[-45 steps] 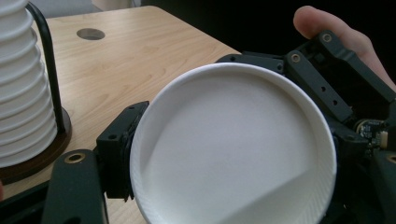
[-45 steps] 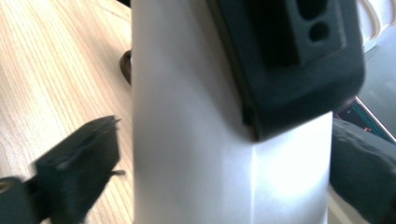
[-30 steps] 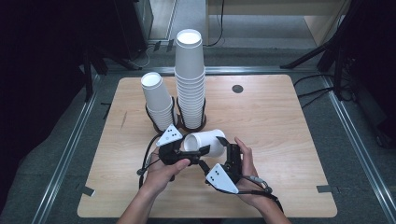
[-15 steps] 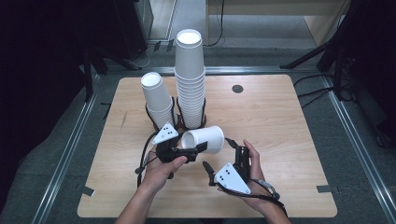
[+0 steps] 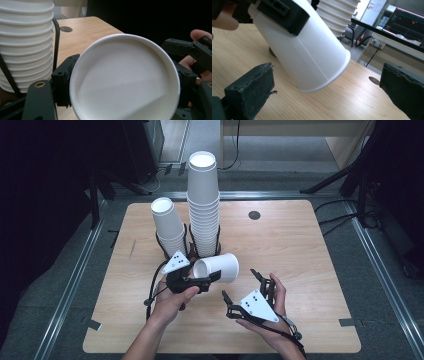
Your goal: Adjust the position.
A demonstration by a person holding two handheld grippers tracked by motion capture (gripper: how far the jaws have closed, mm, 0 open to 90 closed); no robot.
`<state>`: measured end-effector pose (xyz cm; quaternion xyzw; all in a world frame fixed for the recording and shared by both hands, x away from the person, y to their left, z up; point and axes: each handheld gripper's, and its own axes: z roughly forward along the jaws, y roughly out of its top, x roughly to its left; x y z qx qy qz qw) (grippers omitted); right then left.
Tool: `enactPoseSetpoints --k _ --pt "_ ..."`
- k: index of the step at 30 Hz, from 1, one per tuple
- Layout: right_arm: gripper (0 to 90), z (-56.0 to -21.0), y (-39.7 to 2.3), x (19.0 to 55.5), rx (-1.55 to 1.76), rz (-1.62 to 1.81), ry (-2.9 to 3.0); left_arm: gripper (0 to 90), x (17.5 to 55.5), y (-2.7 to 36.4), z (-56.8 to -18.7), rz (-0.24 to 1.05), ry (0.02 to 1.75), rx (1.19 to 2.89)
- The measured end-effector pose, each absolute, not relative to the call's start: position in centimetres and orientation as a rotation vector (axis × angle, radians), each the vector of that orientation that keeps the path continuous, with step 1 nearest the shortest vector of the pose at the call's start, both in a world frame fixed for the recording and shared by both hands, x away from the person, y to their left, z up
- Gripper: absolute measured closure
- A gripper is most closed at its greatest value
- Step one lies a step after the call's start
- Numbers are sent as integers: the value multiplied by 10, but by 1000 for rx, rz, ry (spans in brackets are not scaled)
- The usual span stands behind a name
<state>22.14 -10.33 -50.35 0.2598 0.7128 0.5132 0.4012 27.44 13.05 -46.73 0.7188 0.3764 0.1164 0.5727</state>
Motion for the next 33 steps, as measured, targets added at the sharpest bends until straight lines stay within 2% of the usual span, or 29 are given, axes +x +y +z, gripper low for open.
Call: enactPoseSetpoints --k 33 --pt "14 -497 -118 228 1312 1724 1659 241 272 128 -474 322 876 1650"
